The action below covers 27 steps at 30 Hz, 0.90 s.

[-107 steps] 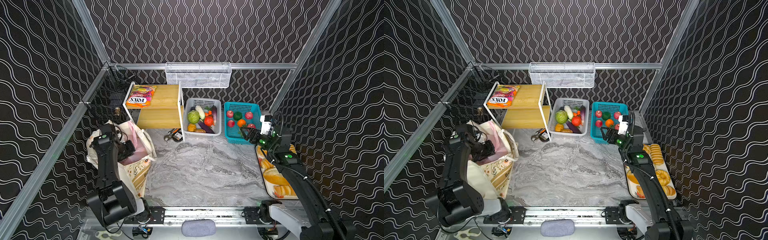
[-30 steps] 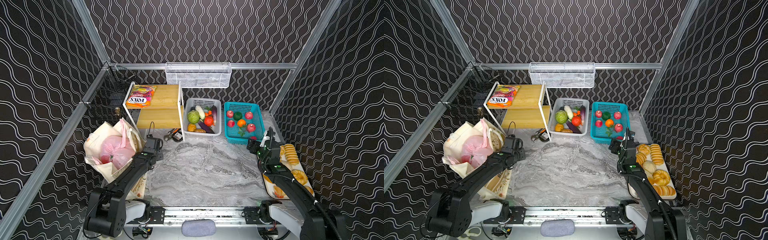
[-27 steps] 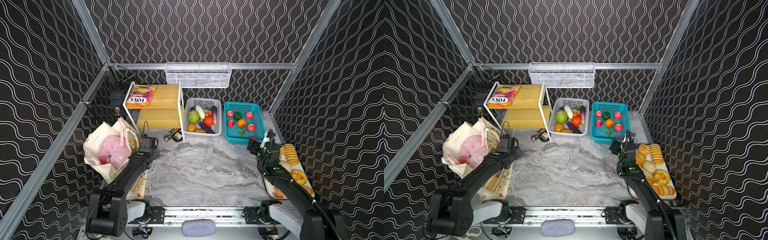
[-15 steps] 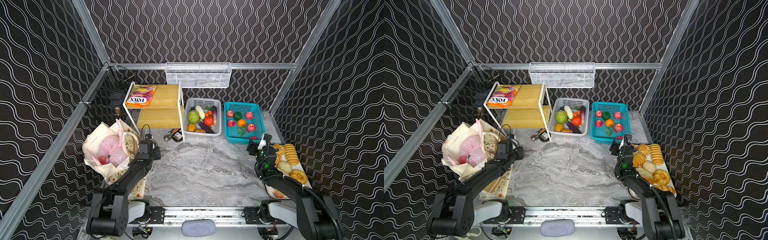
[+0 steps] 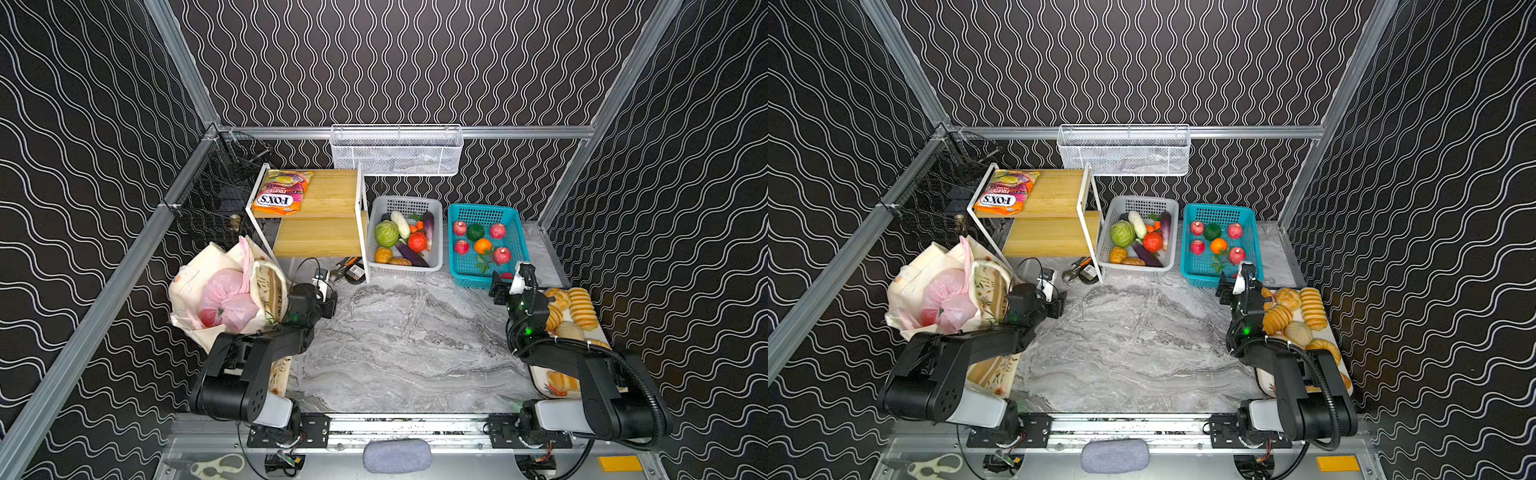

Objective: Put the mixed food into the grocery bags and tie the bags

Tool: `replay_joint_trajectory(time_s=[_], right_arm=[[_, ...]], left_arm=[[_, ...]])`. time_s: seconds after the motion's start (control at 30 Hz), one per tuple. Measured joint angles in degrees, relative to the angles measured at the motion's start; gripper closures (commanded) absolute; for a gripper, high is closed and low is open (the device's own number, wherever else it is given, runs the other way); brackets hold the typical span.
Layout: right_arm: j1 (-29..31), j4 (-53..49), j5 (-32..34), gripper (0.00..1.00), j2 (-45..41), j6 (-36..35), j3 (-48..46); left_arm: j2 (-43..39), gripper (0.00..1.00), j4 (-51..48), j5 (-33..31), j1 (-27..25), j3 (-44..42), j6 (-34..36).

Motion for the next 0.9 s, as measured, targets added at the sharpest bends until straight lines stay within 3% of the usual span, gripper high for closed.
replay_joint_trajectory(time_s=[0.2, 0.33, 0.43, 0.53, 0.6, 0.73, 0.9], right_arm=[[0.00, -5.66, -0.46, 0.21, -9.51, 0.46, 0.37], [-0.11, -7.91, -0.31, 0.20, -10.19, 1.03, -2.73], [-0.28, -7.93, -0.68, 0.20, -7.72, 0.61, -4.87], [-0.33, -6.47, -1.51, 0.20, -4.85, -0.55, -4.76], [-0.39, -3.98, -1.95, 0.19, -3.15, -1.62, -5.64], [-2.01, 4.83, -2.08, 0.19, 2.51, -2.03, -9.31], [-3.65, 16.96, -3.80, 0.17, 10.43, -2.03, -13.35]], left_arm=[[4.42, 0.33, 12.17, -2.99, 0.42, -3.87, 1.81], [8.46, 0.30, 20.13, -3.80, 0.85, -6.40, 1.86], [9.57, 0.29, 22.45, -4.09, 1.18, -7.02, 1.86], [9.94, 0.16, 23.61, -5.40, 1.46, -5.46, 1.75], [9.97, 0.14, 23.54, -6.01, 1.81, -4.39, 0.92], [9.99, 0.04, 22.58, -6.58, 2.71, -3.72, 0.28], [10.01, 0.01, 22.49, -6.36, 3.04, -3.63, -0.72]])
